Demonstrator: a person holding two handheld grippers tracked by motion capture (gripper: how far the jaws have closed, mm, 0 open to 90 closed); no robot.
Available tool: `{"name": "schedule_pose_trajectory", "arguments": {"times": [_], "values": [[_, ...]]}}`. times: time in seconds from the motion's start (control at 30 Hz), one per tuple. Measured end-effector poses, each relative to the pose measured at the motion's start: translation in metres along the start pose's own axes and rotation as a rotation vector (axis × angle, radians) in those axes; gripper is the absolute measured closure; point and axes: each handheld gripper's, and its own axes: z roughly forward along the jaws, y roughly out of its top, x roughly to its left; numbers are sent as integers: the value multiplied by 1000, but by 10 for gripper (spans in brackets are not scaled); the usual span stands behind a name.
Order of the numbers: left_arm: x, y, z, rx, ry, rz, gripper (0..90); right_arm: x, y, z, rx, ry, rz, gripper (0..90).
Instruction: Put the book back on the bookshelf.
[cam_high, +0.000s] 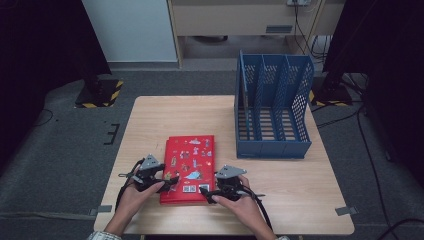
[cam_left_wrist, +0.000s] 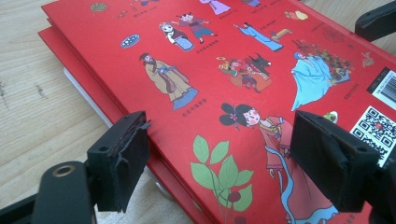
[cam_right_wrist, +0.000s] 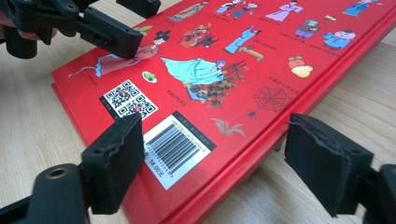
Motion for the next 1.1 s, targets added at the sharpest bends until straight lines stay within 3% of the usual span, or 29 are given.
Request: {"name": "schedule_pose_trajectory", "arguments": {"times": [0.7, 1.1], "values": [[-17, -4, -6, 23, -21, 25, 202, 10, -12, -18, 9, -4, 11, 233], [-14, -4, -1, 32, -46, -1, 125, -15, 1, -2, 11, 28, 46, 158]]}}
